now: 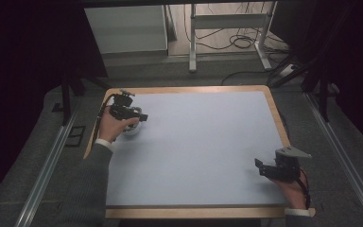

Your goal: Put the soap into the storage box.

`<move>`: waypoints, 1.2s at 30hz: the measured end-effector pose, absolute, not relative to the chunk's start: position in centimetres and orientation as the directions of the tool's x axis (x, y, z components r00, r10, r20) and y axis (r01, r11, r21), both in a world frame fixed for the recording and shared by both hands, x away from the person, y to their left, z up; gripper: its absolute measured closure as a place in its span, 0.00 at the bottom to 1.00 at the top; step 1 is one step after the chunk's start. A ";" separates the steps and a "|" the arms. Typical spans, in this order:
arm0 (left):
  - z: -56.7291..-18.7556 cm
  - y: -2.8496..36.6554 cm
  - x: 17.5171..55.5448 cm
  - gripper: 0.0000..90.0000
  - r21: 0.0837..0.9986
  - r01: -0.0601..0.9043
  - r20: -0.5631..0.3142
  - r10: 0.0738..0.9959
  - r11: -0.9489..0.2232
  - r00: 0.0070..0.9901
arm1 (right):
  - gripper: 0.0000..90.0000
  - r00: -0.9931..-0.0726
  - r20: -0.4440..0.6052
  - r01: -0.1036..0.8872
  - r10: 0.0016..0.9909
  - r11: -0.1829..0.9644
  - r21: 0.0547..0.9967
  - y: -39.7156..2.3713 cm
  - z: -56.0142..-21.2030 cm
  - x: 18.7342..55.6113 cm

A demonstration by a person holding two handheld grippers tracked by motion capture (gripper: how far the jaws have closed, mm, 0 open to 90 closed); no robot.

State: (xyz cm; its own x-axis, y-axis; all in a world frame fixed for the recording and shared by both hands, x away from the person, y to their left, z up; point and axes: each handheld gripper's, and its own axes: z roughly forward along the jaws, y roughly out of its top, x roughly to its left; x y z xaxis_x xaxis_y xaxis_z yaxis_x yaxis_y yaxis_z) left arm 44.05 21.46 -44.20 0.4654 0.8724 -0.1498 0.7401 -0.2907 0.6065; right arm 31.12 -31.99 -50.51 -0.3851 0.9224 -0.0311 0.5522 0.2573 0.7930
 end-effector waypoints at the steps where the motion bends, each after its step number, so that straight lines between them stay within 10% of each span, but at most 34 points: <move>1: -44.2 21.5 44.1 0.30 0.606 0.740 -0.150 0.872 -0.291 0.465 | 0.14 -0.385 -0.031 0.552 0.922 0.257 0.793 -32.0 -50.5 31.1; 36: -52.7 19.0 33.7 0.30 0.659 0.672 -0.179 0.797 -0.338 0.577 | 0.14 -0.385 -0.038 0.543 0.922 0.260 0.798 -31.9 -50.4 31.0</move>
State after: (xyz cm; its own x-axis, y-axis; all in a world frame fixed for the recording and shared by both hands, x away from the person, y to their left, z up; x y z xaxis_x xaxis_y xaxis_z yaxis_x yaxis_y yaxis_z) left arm 33.71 18.99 -52.66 0.5766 0.7972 -0.1789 0.6721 -0.3383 0.6587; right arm 31.03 -31.89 -50.37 -0.3850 0.9221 -0.0383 0.5433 0.2600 0.7983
